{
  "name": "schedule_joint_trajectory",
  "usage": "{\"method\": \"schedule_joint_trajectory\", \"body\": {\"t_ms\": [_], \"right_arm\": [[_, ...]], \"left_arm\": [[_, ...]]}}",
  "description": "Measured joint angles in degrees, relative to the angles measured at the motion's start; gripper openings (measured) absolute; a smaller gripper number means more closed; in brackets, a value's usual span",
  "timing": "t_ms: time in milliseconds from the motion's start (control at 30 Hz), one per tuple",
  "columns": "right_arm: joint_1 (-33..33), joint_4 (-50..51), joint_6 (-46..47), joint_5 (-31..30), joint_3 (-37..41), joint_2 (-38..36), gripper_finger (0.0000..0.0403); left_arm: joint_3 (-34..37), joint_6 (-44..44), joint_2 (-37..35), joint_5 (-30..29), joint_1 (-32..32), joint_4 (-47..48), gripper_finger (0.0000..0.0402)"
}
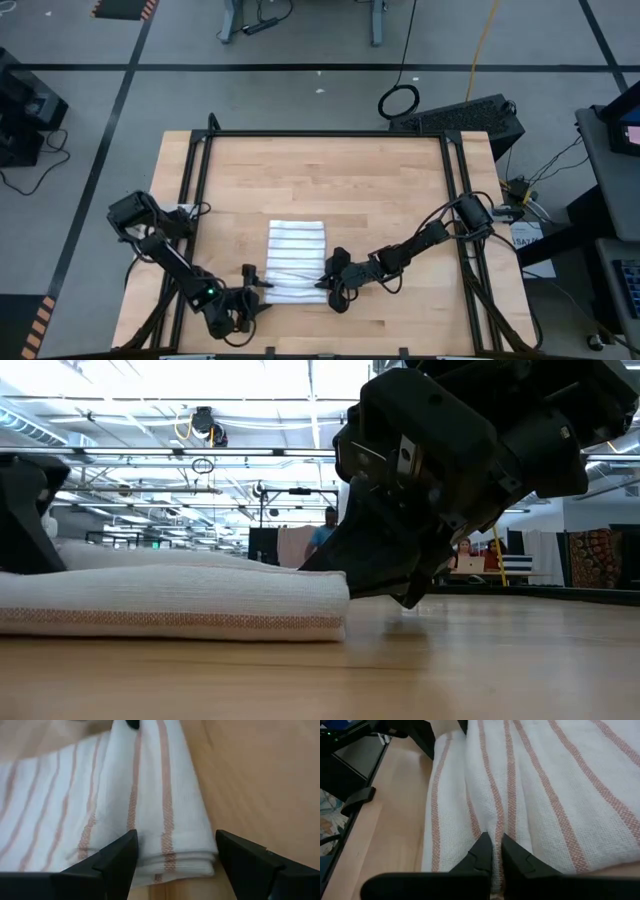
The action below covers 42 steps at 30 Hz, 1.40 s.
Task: Roll towel
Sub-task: Roll the white towel
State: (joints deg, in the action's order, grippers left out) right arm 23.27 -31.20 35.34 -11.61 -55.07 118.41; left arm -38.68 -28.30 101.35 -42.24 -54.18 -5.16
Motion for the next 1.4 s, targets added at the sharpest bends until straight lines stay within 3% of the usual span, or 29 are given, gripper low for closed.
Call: {"method": "schedule_joint_trajectory", "body": {"t_ms": [300, 400, 667, 767, 967, 1200, 1400], "right_arm": [[-0.1, 0.1, -1.3, 2.0, 0.0, 0.0, 0.0009], [0.1, 0.8, -3.8, 0.1, 0.0, -0.6, 0.002], [1.9, 13.8, -16.6, -9.4, 0.1, -10.4, 0.0138], [3.9, 15.4, -23.0, -9.8, 0.1, -13.4, 0.0186], [9.1, 8.5, -28.2, -10.0, 0.0, -11.4, 0.0231], [9.9, -10.7, -22.9, -16.9, 0.0, -2.2, 0.0226], [7.4, -18.4, -19.6, -17.0, 0.0, 4.3, 0.021]], "left_arm": [[-0.1, -7.7, 3.4, 0.1, 0.5, -0.6, 0.0271], [-0.1, -9.0, 3.4, 0.4, 0.6, -0.6, 0.0271], [-0.1, -11.8, 3.4, 1.1, 0.6, -0.5, 0.0271], [0.0, -11.8, 3.5, 1.2, 0.6, -0.5, 0.0271], [0.0, -13.4, 3.5, 1.2, 0.6, -0.5, 0.0271], [0.0, -13.4, 3.6, 1.2, 0.6, -1.4, 0.0271], [0.1, -13.4, 3.6, 1.2, 0.6, -2.1, 0.0271]]}}
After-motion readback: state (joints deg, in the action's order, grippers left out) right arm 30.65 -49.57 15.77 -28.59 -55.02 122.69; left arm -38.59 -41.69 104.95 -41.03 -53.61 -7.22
